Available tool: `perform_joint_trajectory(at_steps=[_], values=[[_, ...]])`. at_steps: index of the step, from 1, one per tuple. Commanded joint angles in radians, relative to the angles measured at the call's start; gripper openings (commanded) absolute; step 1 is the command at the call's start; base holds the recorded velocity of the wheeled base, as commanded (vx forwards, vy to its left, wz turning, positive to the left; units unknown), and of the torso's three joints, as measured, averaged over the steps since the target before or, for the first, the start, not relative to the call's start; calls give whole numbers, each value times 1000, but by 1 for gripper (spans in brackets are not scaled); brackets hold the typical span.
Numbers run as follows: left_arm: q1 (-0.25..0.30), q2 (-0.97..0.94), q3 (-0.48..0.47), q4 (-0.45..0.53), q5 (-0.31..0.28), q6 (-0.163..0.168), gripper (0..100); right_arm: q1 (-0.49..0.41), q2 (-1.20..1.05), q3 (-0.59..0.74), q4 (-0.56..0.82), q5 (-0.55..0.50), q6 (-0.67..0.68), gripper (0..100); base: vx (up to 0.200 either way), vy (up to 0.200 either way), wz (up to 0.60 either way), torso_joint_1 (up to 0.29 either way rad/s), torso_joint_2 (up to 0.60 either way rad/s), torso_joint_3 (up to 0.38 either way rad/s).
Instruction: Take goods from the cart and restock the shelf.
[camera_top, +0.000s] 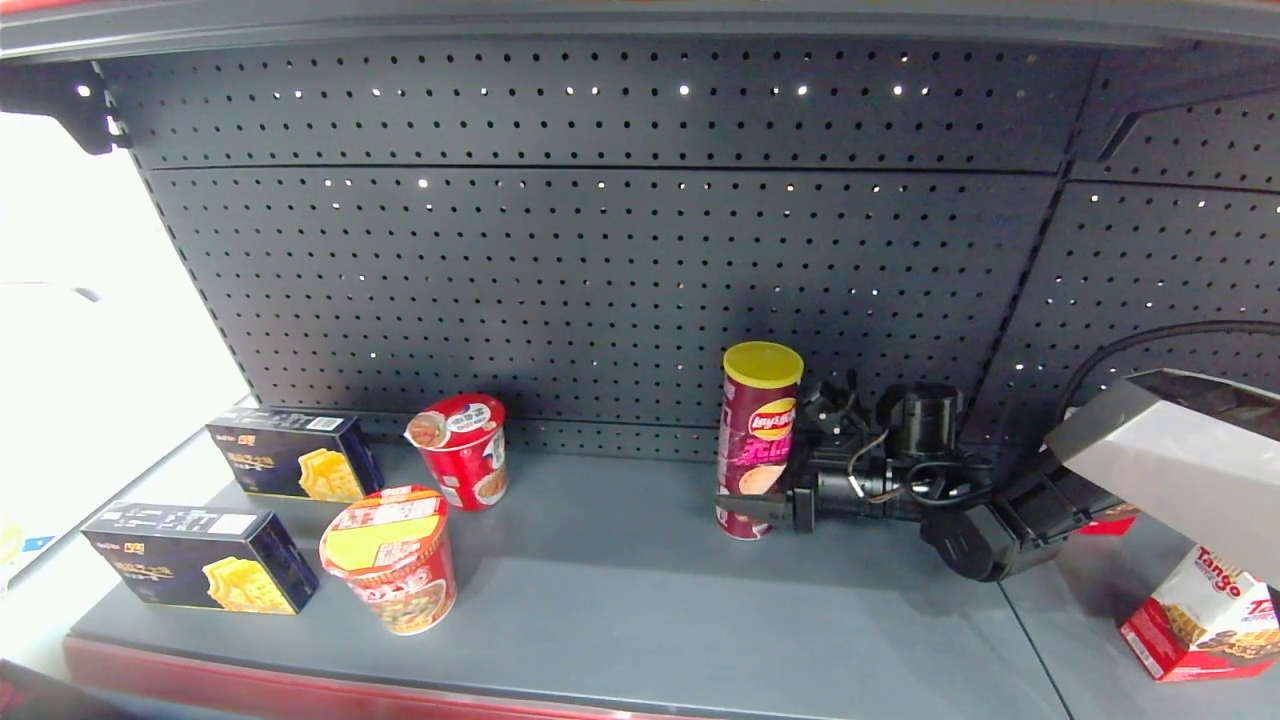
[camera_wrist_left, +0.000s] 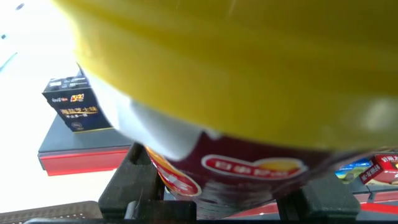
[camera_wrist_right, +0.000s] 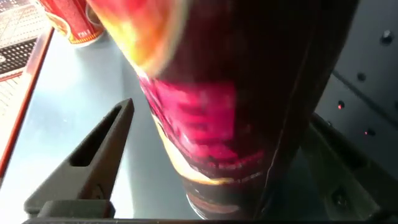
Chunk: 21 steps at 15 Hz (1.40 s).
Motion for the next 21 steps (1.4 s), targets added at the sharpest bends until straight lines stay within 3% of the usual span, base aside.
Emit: perform_joint_trajectory(at_steps=[1,4,7,13,15,17,21], values=[[-1,1,1,0,0,0,0,0,13,-1,-2,-4,0,0,0,0,0,0,0,0],[-1,1,2,0,0,0,0,3,15,0,-2,-8,2,0,0,0,0,0,0,0],[-1,0,22,-2,0,0,0,25,-28,15,-2,-84,4,0,0,0,0,0,0,0],[-1,-5,19,-2,0,0,0,74,-184,163,-5,-186,-3,0,0,0,0,0,0,0],[-1,-8,16,-2,0,0,0,68,-198,201,-91,-189,-7,0,0,0,0,0,0,0],[-1,-12,16,-2,0,0,0,72,-186,273,-259,-211,-3,0,0,0,0,0,0,0],[-1,-26,25,-2,0,0,0,88,-247,494,-373,-280,2,0,0,0,0,0,0,0]])
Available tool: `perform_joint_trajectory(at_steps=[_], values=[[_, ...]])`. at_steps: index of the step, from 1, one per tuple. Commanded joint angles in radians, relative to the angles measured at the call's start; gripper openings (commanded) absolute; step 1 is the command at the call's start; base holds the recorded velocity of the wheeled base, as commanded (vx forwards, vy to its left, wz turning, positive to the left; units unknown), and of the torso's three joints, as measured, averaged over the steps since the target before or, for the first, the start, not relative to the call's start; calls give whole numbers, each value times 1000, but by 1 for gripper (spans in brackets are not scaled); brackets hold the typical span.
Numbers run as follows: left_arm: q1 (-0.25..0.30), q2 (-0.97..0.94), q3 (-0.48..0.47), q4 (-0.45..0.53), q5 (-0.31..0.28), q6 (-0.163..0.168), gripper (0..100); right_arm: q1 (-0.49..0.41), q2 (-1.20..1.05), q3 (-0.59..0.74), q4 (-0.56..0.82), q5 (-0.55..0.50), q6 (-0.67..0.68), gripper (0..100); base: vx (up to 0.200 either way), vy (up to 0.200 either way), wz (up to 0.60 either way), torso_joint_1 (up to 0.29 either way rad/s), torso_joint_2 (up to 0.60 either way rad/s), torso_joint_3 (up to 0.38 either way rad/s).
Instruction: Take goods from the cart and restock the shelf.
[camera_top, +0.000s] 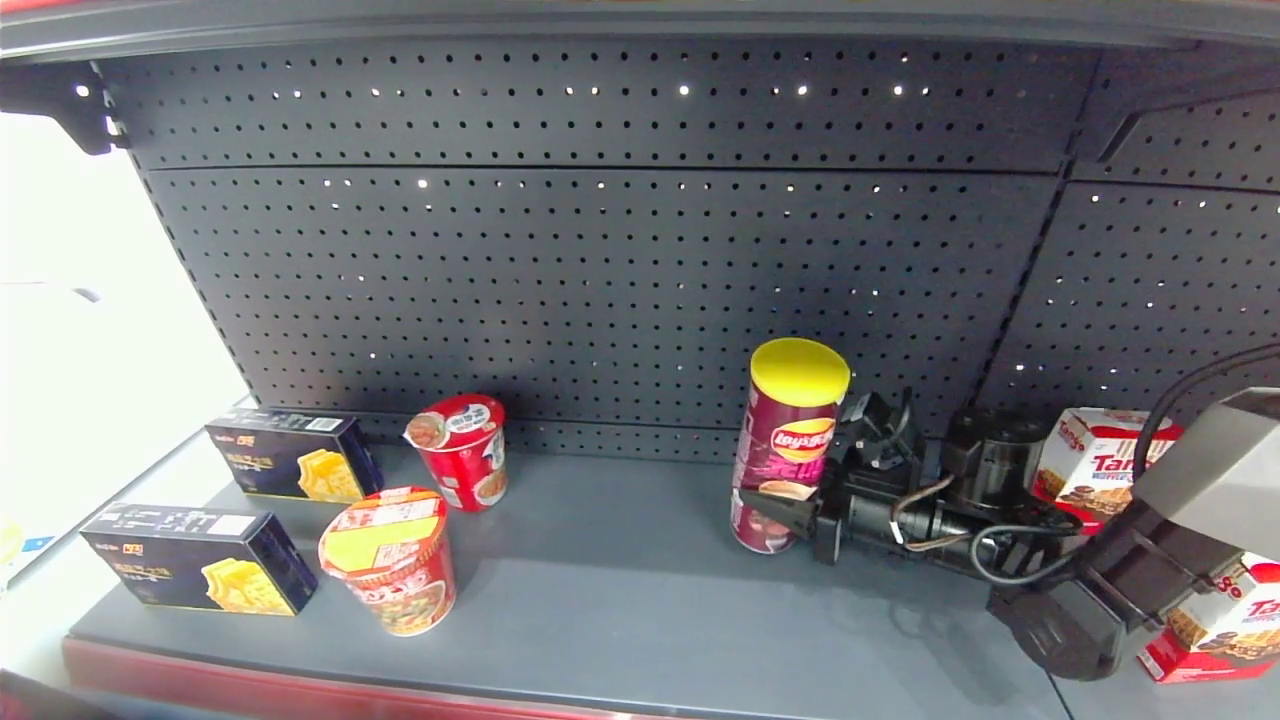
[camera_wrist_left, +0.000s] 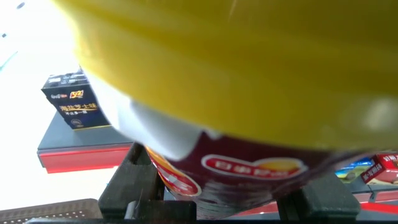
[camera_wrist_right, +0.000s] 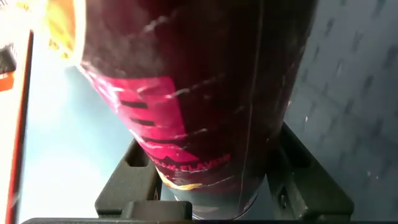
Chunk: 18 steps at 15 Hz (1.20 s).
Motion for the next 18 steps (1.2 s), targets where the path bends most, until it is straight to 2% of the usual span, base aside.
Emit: perform_joint_trajectory(at_steps=[1,10,13,18], values=[[0,-8,1,-1,1,0,0,12,-63,115,-47,-20,2,0,0,0,0,0,0,0],[0,-20,8,1,19,0,0,88,-200,248,-47,-216,14,0,0,0,0,0,0,0],[0,-22,14,1,19,0,0,113,-214,296,-55,-256,22,0,0,0,0,0,0,0],[0,-29,29,1,20,0,0,148,-224,388,-119,-267,54,0,0,0,0,0,0,0]])
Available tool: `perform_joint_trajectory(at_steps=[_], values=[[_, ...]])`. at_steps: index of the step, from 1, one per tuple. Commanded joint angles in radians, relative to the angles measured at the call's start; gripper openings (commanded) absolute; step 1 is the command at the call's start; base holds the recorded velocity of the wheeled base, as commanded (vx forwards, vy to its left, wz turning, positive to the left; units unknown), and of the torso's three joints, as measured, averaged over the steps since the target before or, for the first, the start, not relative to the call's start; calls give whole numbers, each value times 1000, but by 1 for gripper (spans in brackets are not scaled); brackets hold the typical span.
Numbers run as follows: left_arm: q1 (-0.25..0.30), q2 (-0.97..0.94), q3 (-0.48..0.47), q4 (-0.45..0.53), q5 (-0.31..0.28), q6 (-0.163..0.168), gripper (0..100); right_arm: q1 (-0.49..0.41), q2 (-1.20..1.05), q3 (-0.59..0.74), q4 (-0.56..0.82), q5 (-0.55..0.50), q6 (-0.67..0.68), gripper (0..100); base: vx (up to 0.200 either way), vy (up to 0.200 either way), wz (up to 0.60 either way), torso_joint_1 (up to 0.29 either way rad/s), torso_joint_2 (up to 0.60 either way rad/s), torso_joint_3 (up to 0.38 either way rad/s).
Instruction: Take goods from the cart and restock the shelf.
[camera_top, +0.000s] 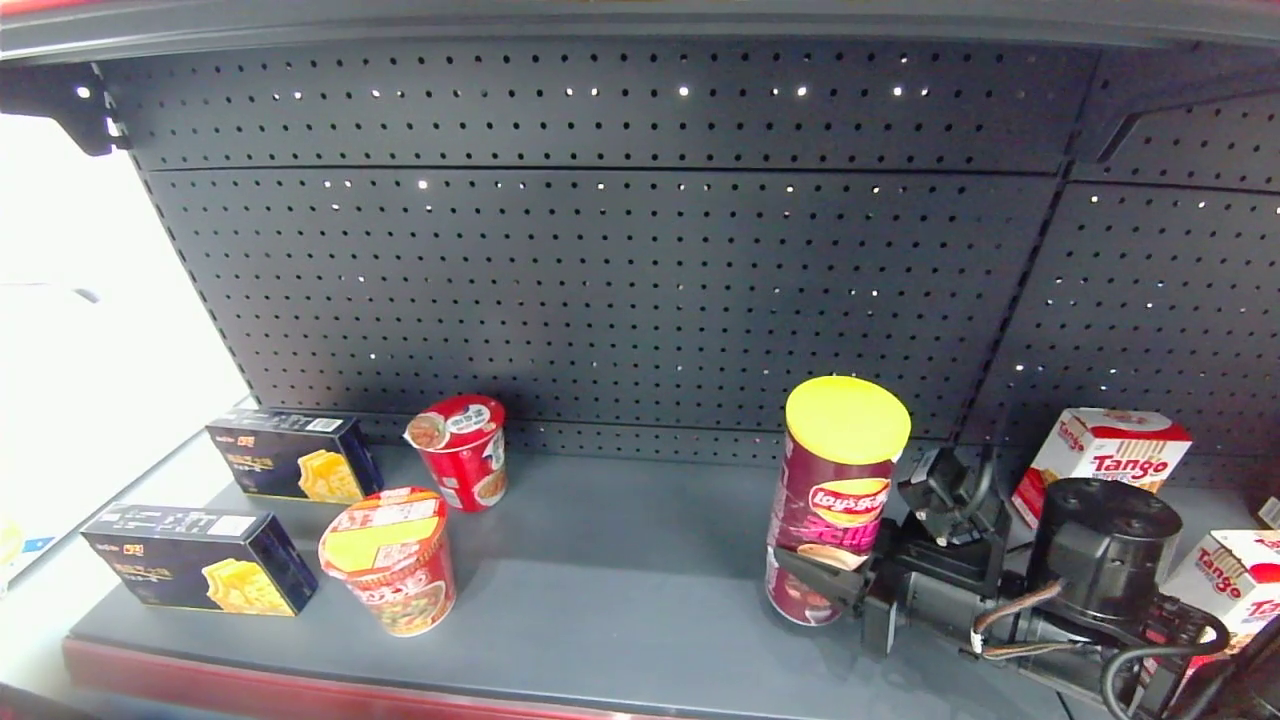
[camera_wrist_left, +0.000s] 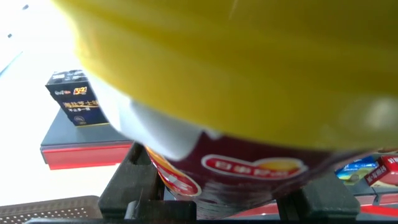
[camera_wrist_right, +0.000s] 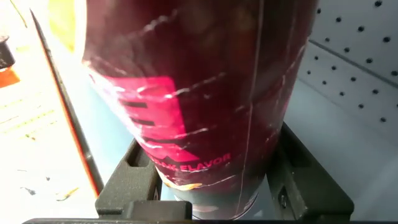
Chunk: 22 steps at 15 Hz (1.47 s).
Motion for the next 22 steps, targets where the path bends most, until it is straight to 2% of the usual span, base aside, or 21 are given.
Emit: perform_joint_trajectory(at_steps=[1,6,10,14,22], values=[[0,-9,15,0,0,0,0,38,-13,37,-16,-46,45,0,0,0,0,0,0,0],[1,-19,25,0,2,-2,0,51,28,34,-55,-76,93,0,0,0,0,0,0,0],[0,-19,26,0,14,-19,0,52,128,41,-166,-74,125,0,0,0,0,0,0,0],[0,-19,28,0,14,-22,0,51,168,77,-166,-74,128,0,0,0,0,0,0,0],[0,-19,49,0,14,-23,0,46,203,34,-166,-73,128,0,0,0,0,0,0,0]])
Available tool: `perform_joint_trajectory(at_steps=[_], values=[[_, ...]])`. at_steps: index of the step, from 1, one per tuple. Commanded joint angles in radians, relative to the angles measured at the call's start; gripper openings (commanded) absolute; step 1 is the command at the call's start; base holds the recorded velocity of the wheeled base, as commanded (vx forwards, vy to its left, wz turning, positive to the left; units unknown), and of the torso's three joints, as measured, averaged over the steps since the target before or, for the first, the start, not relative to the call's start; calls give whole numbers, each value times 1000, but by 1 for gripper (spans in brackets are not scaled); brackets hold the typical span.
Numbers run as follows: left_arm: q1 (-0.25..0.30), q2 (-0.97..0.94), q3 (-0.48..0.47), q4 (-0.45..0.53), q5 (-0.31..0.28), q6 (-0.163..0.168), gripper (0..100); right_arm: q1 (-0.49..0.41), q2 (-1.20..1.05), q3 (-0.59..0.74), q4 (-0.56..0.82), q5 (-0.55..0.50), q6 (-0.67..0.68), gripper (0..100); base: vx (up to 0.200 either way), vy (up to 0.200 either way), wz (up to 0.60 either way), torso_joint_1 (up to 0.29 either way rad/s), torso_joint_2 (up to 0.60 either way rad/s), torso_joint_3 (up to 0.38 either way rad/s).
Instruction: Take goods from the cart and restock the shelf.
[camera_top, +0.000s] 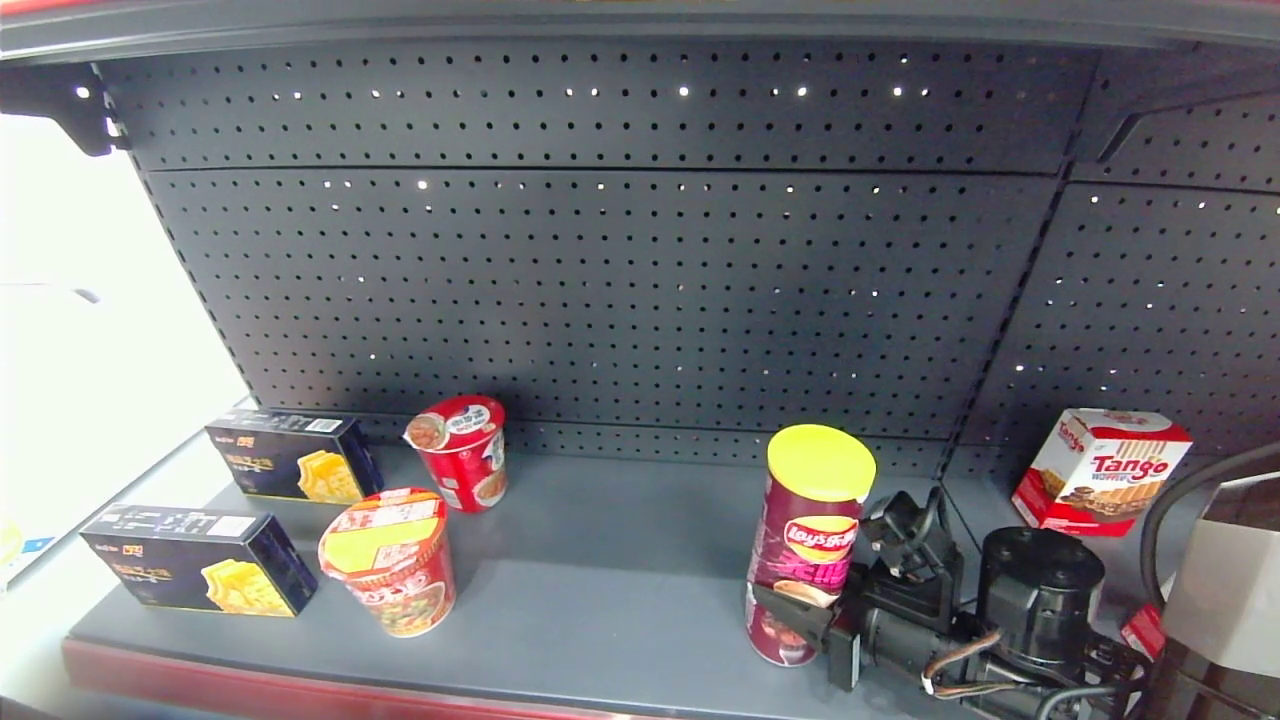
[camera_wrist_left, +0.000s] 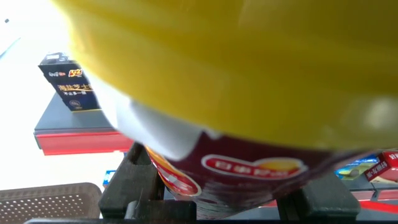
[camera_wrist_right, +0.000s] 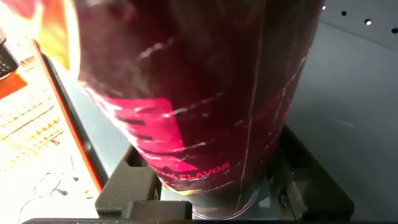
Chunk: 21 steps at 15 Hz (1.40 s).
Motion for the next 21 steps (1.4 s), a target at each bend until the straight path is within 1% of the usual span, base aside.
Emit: perform_joint_trajectory(at_steps=[1,7,9,11,21], values=[[0,0,2,0,0,-1,0,1,16,-6,1,3,-2,0,0,0,0,0,0,0],[0,0,11,0,0,-1,0,28,-15,11,1,2,-2,0,0,0,0,0,0,0],[0,-2,23,0,1,-2,0,55,-45,13,1,0,-2,0,0,0,0,0,0,0],[1,-2,23,0,1,-15,0,59,-51,30,1,0,-6,0,0,0,0,0,0,0],[1,-10,21,0,1,-15,0,64,-18,27,1,2,-8,0,0,0,0,0,0,0]])
